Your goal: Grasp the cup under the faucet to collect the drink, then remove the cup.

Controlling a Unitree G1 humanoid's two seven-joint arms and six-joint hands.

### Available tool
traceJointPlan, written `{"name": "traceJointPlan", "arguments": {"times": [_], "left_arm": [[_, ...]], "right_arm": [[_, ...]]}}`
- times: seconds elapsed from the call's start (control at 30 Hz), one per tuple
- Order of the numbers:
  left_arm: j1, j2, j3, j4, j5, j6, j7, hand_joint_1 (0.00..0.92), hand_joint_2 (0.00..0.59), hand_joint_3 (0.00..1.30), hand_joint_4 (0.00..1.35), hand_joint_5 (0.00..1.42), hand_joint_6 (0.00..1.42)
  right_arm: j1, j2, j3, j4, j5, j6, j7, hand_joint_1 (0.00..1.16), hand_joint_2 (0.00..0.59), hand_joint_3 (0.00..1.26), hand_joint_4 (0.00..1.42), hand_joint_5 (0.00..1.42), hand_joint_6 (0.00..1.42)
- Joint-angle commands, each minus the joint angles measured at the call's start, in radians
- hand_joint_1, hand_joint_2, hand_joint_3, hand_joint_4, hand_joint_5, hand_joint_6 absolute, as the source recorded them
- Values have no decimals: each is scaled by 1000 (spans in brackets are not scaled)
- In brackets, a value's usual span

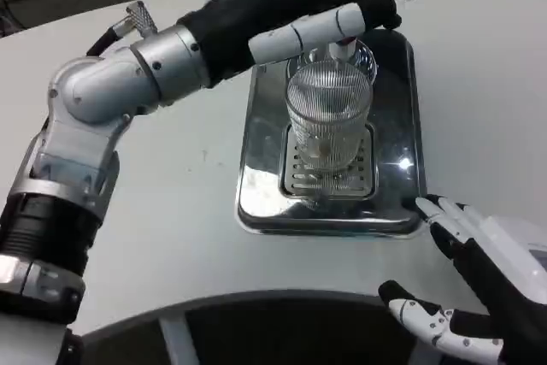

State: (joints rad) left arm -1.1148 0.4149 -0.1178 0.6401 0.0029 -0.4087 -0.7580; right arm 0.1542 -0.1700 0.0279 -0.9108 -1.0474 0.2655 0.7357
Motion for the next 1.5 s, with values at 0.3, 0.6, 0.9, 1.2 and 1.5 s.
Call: {"name": "traceJointPlan", "arguments": {"times": [0.3, 0.6, 0.9, 1.2, 1.5], "left_arm": [[21, 30, -72, 28, 94, -49, -4, 0, 122, 166, 113, 222, 144], [34, 39, -80, 22, 101, -59, 12, 0, 122, 154, 100, 204, 141], [46, 54, -73, -4, 92, -51, 26, 0, 122, 147, 99, 201, 140], [61, 62, -68, -43, 86, -35, 32, 0, 122, 144, 99, 201, 140], [65, 75, -60, -70, 85, -23, 35, 0, 124, 144, 99, 204, 140]], "right_arm": [[-25, 12, -38, 7, 142, 79, -31, 334, 381, 55, 0, 0, 0], [-20, 83, -141, 62, 516, 75, -197, 508, 310, 0, 0, 12, 1], [-71, 67, -113, 245, 689, -80, -387, 678, 246, 0, 0, 75, 47], [-179, 16, -78, 438, 747, -222, -497, 759, 218, 33, 41, 129, 76], [-310, -19, -40, 607, 766, -271, -552, 779, 216, 37, 62, 145, 93]]}}
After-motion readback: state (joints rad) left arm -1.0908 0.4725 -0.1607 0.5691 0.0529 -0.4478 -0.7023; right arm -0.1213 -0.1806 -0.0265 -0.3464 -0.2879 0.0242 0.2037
